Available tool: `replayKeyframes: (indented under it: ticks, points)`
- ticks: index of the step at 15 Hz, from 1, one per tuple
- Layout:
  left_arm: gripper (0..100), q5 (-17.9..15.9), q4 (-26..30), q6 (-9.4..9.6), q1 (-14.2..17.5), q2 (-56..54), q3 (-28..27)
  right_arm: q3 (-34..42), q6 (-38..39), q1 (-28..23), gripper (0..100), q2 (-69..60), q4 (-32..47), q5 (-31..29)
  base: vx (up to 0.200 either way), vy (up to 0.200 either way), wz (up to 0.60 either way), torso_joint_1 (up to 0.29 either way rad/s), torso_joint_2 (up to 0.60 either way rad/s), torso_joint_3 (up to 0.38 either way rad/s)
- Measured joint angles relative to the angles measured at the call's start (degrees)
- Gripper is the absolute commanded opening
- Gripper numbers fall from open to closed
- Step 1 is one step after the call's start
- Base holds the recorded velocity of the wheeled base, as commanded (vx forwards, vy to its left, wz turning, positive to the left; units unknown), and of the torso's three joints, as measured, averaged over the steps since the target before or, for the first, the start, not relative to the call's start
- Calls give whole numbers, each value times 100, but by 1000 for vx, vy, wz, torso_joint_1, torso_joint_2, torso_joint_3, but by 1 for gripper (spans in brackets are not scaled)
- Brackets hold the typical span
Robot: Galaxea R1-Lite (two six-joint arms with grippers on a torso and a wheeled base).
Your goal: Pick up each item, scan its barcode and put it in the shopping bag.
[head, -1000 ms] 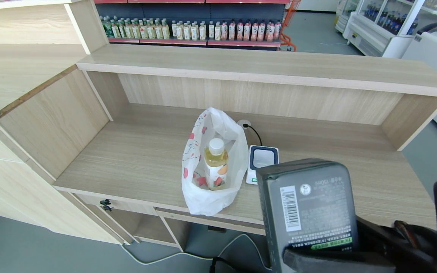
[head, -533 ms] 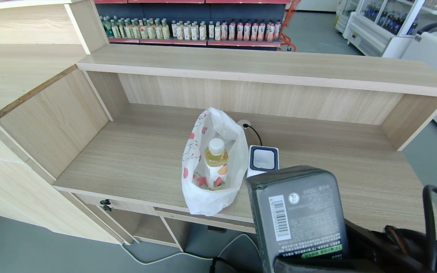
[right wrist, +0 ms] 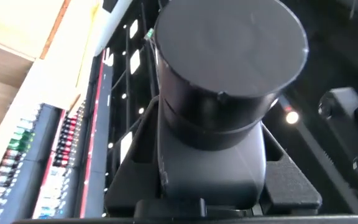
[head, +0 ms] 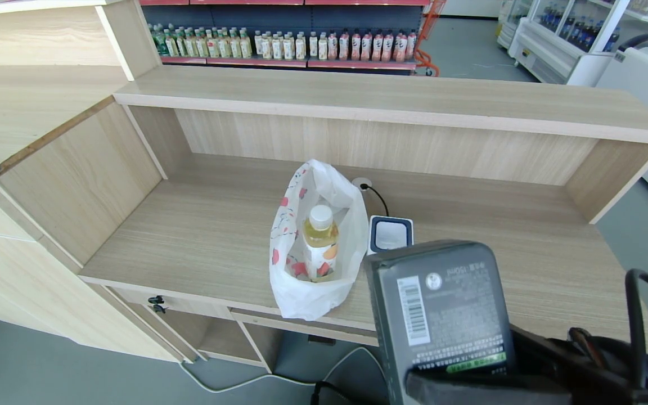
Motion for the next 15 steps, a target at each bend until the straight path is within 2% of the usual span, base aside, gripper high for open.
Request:
replayKeyframes:
  ticks: [1,2,3,5,6,7,9,11,12,13,15]
  points:
    - [100,0,0,0,0,0,0,-163,402,-20,0,-5,-6,-191,0,0,0,0,0,0]
    - [100,0,0,2,0,0,0,-290,958,-72,0,-43,-11,-711,0,0,0,0,0,0]
    - [100,-2,0,0,0,0,0,-332,1563,-130,0,-96,-12,-1592,0,0,0,0,0,0]
    - [100,0,0,0,0,0,0,-290,3495,-243,0,-276,-4,-4718,0,0,0,0,0,0]
    - [100,0,-2,0,0,0,0,-249,4831,-293,0,-363,73,-5973,0,0,0,0,0,0]
    - [100,0,0,0,0,0,0,-207,6334,-373,0,-451,311,-6877,0,0,0,0,0,0]
    - [100,0,0,0,0,0,0,-163,8460,-662,0,-645,1420,-8171,0,0,0,0,0,0]
    - [100,0,0,0,0,0,0,-286,9717,-1100,0,-1041,3456,-8749,0,0,0,0,0,0]
    - [100,0,0,0,0,0,0,-417,10525,-1326,0,-1242,4368,-8700,0,0,0,0,0,0]
    - [100,0,0,0,0,0,0,-606,11409,-1565,0,-1436,5176,-8204,0,0,0,0,0,0]
    - [100,0,0,0,0,0,0,-979,12181,-2104,0,-1710,5898,-6688,0,0,0,0,0,0]
